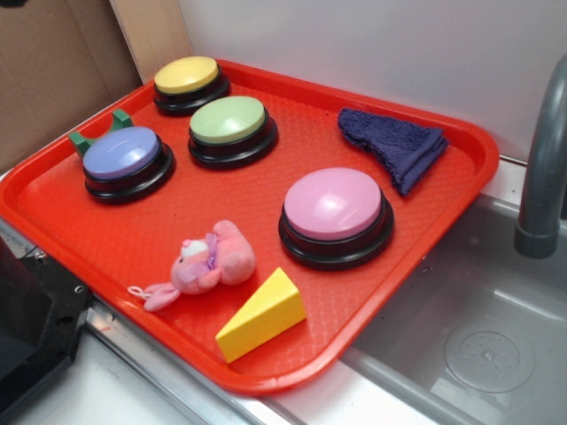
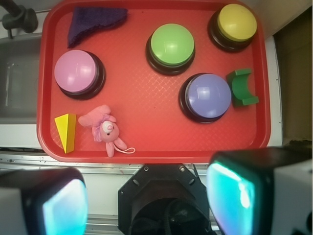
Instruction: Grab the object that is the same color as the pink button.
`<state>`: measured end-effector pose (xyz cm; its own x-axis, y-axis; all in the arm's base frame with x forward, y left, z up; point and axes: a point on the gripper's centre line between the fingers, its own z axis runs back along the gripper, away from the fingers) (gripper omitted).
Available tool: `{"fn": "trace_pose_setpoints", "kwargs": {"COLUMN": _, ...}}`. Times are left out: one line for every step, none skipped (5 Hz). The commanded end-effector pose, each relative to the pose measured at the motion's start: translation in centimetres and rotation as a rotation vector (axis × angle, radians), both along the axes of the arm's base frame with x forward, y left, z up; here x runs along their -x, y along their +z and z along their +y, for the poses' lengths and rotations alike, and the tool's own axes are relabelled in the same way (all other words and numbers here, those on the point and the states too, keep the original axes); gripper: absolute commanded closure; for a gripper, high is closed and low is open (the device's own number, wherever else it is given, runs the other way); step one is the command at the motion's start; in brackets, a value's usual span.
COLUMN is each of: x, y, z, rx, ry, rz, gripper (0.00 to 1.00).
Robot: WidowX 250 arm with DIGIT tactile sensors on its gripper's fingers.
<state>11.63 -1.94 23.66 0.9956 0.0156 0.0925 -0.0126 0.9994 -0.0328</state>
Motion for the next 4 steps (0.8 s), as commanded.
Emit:
{"fn": "trace_pose_setpoints", "kwargs": {"x": 0.0, "y": 0.0, "z": 0.0, "rx": 0.0, "ry": 0.0, "rz": 0.0, "gripper": 0.0}}
{"fn": "trace_pose_setpoints", "kwargs": {"x": -0.7, "y": -3.0, "z": -2.4, "rx": -0.093, "ry": -0.091, "rz": -0.059, "gripper": 0.0}}
{"fn": "trace_pose_setpoints", "kwargs": {"x": -1.3, "y": -7.2, "z": -3.8, "rx": -0.099, "ry": -0.196, "rz": -0.097, "gripper": 0.0}}
{"fn": "trace_pose_setpoints", "kwargs": {"x": -1.9, "y": -11.5, "z": -4.4, "rx": -0.087, "ry": -0.259, "rz": -0.113, "gripper": 0.0}}
